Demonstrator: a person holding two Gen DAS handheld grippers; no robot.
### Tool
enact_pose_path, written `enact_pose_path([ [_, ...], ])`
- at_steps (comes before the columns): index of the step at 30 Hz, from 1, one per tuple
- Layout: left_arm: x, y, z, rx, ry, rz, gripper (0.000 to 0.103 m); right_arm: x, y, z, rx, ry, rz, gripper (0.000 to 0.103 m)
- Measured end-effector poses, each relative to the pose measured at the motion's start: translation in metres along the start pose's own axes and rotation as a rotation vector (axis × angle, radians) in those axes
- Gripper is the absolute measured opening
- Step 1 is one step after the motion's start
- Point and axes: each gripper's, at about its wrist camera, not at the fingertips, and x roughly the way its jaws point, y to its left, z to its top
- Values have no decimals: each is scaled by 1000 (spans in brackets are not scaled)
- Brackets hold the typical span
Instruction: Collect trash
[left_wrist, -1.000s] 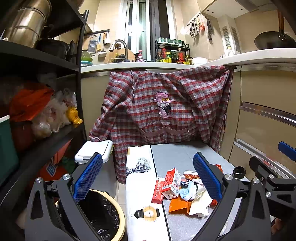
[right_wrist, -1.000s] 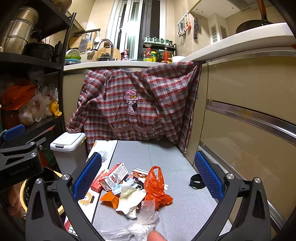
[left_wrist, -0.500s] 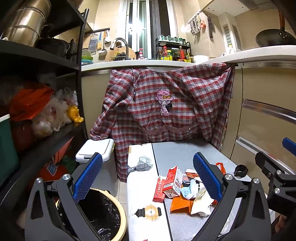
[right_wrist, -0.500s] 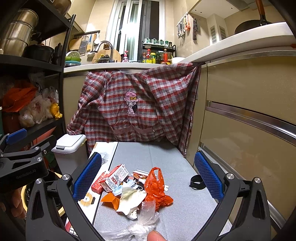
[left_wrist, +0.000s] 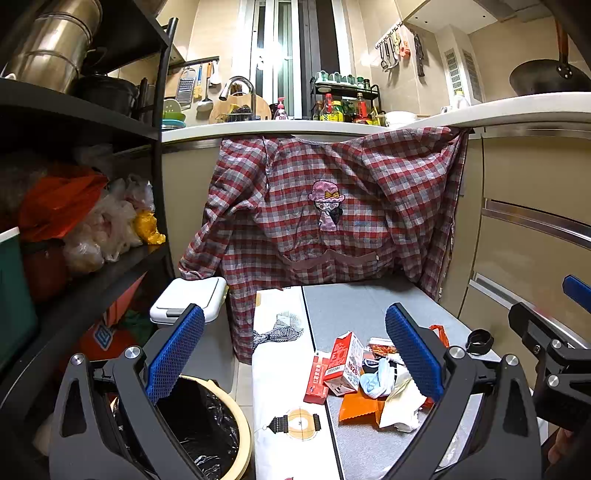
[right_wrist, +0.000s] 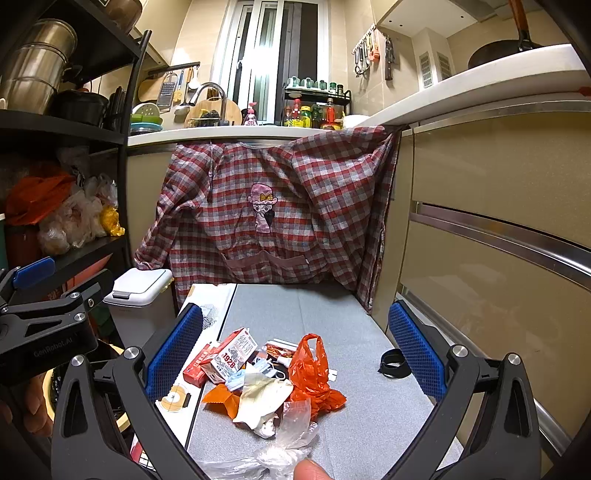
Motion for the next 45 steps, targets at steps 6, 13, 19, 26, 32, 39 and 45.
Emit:
enact_pose_path([
  [6, 0, 0, 0, -1, 0, 0, 95, 0, 0, -1, 0, 0, 1, 98],
  [13, 0, 0, 0, 1, -1, 1, 95, 0, 1, -1, 2, -1, 1, 98],
  [19, 0, 0, 0, -1, -1, 1, 95, 0, 1, -1, 2, -3, 1, 98],
  [26, 0, 1, -1, -1, -2, -1, 95, 0, 0, -2, 3, -3, 2, 98],
  [32, 0, 1, -1, 0, -2, 0, 95, 1, -3, 1, 3, 0, 5, 98],
  [39, 0, 1, -1, 1, -1, 1, 95, 1, -2, 1, 2, 4, 3, 98],
  [45, 5, 16, 0, -42, 22, 48, 95, 21, -28, 2, 32, 53, -22, 98],
])
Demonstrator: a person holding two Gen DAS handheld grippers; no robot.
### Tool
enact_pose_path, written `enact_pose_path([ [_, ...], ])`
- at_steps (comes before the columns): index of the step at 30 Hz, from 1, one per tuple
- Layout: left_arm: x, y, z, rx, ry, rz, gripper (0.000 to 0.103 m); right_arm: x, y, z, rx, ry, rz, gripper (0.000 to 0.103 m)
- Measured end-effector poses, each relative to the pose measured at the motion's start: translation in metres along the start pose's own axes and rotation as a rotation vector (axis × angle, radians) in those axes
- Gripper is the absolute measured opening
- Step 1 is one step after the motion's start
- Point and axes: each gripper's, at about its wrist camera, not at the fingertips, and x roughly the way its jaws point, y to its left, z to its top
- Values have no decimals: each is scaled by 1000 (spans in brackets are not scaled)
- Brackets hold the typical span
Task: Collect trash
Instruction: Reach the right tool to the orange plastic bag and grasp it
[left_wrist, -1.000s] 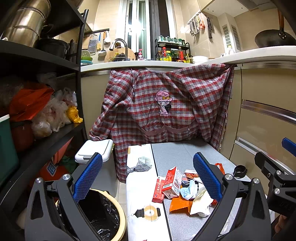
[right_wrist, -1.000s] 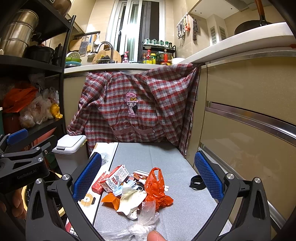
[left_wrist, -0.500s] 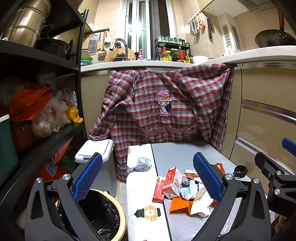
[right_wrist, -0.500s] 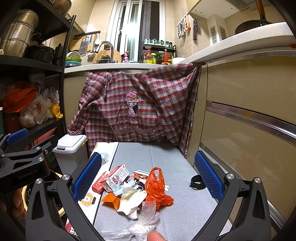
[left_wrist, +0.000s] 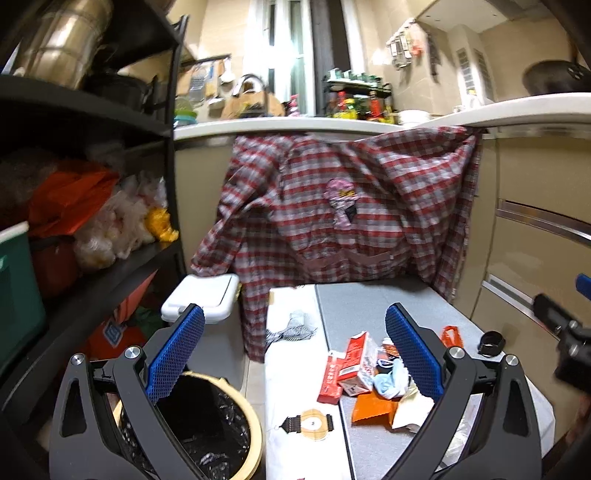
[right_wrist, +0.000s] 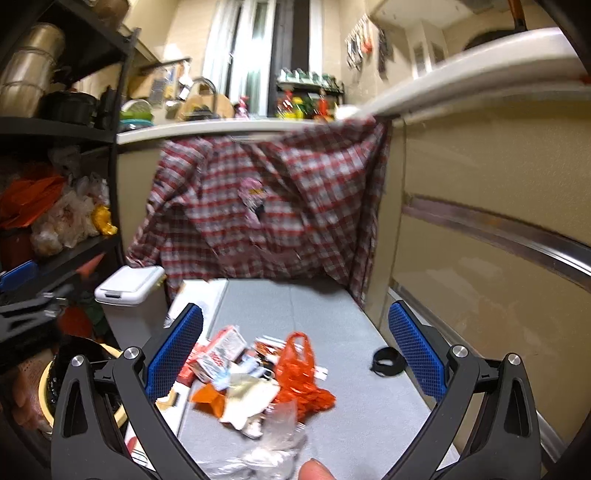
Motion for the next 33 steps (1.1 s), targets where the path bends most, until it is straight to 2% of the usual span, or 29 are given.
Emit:
enact_pose_path([
  [4, 11, 17, -2, -58, 47, 34, 95, 31, -24, -9, 35, 86, -64, 98],
  [7, 19, 26, -6, -72, 69, 62, 95, 54, -29, -21, 47, 137, -64, 98],
  [11, 26, 33, -8, -94, 95, 68, 95, 96, -27, -44, 99, 245, 1, 98],
  [14, 27, 34, -8, -94, 99, 71, 95, 115, -23, -54, 116, 274, 26, 98],
  [18, 30, 35, -10, -81, 110, 70, 95, 143, -4, -62, 73, 305, 50, 98],
  [21, 34, 34, -11, -72, 119, 77, 95, 166, 9, -73, 32, 359, 73, 97],
  [23, 37, 34, -13, -66, 125, 84, 95, 177, 13, -82, 23, 404, 97, 75],
  [24, 38, 35, -14, -66, 130, 85, 95, 179, 14, -85, 23, 427, 107, 54],
  [25, 40, 35, -15, -65, 135, 85, 95, 181, 13, -88, 25, 441, 105, 40],
  [28, 44, 31, -18, -63, 149, 76, 95, 176, 8, -86, 38, 418, 95, 25],
  [30, 46, 27, -19, -60, 153, 59, 95, 167, 2, -78, 52, 375, 72, 23],
  [33, 50, 16, -23, -61, 160, -4, 95, 147, -12, -58, 66, 294, 45, 22],
])
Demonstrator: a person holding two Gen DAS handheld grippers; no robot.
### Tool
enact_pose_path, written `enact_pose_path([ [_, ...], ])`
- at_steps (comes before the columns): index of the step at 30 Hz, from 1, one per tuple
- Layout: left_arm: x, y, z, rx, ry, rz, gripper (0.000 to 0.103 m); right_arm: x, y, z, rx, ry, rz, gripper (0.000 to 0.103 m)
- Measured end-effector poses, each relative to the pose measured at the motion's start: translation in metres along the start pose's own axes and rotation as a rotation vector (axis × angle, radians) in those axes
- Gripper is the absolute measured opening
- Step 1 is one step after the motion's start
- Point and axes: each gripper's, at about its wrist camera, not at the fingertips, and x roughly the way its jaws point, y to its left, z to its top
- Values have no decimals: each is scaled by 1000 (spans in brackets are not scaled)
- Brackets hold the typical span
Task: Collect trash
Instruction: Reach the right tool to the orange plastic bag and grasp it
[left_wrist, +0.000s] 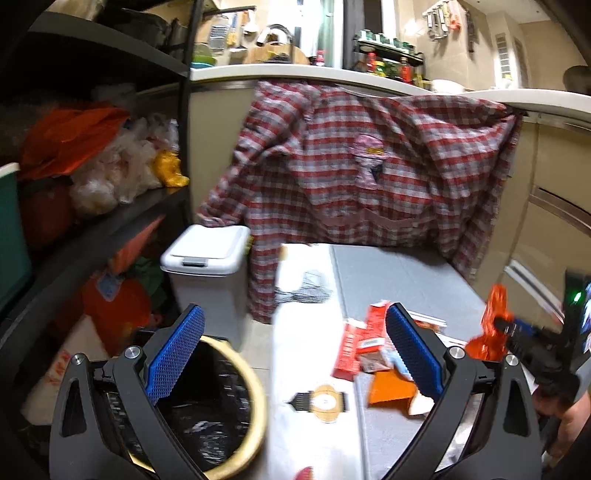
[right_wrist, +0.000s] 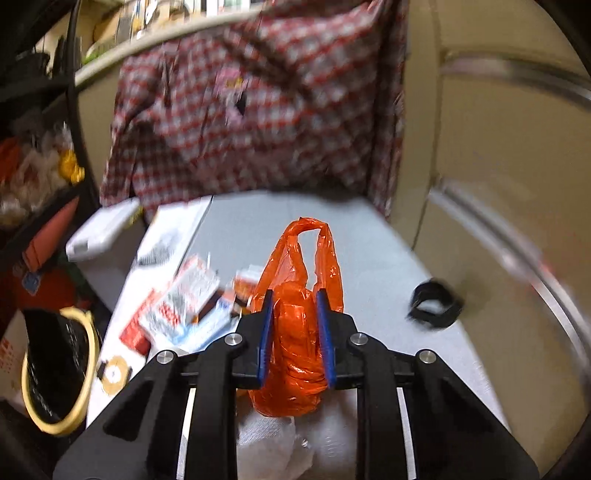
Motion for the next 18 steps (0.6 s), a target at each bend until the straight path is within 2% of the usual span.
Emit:
enact_pose_path([
  [5, 17, -35, -10, 36, 10, -130, 95, -47, -19, 23, -15, -91, -49, 22],
  [7, 32, -53, -15, 56, 39, -215, 95, -64, -28, 26, -4, -120, -48, 23],
  [9, 46, -71, -22, 93, 70, -260, 95, -75, -36, 27, 12, -134, -46, 23],
  [15, 82, -121, -55, 164, 177, -359, 94, -83, -49, 26, 44, -138, -27, 23],
  [18, 98, -140, -69, 190, 234, -380, 87, -80, -51, 27, 47, -130, -19, 23],
])
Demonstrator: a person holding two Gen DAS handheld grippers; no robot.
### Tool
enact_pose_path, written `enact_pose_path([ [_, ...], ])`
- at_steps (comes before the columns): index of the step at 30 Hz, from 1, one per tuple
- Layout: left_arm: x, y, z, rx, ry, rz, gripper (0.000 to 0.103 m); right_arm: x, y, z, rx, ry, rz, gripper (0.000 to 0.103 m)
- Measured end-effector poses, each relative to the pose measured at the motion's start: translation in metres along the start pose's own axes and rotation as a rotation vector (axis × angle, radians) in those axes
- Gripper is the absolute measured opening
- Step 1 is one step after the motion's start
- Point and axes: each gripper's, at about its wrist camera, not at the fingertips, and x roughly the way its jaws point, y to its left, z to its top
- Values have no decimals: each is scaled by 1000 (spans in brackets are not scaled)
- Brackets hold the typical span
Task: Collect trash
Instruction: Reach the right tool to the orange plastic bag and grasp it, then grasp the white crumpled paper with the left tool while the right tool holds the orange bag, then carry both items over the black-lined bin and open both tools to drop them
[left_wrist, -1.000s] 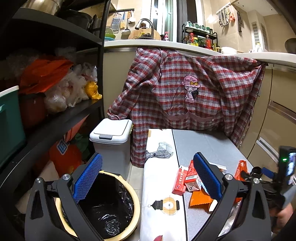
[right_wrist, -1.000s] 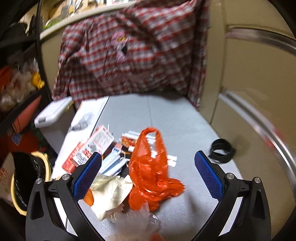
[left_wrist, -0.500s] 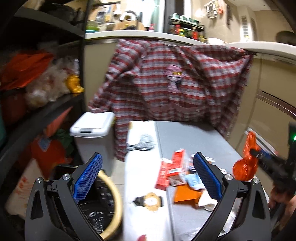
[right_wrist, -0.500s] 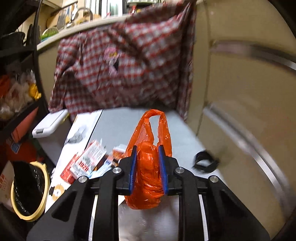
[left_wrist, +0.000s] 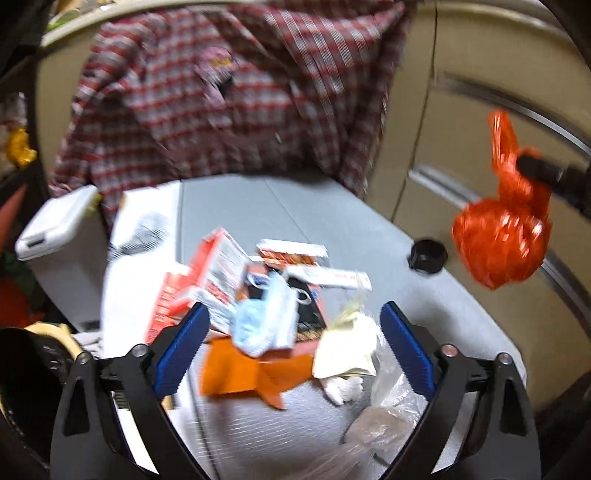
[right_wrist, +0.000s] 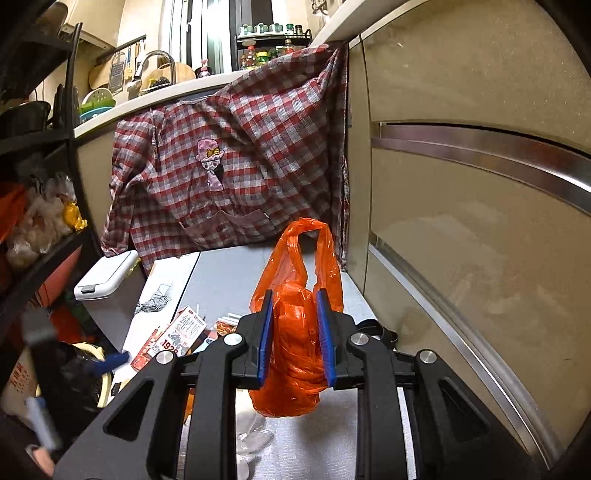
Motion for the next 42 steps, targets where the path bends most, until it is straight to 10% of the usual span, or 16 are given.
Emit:
enact_pose_path([
  [14, 69, -33, 14, 92, 115, -117, 62, 10, -5, -1, 10, 23, 5, 23],
  [20, 88, -40, 15, 101, 194, -177, 0, 12, -12, 1, 8, 19, -13, 23],
  [42, -104, 56, 56, -29, -65, 63, 0, 7, 61, 6, -45, 17, 99, 23],
])
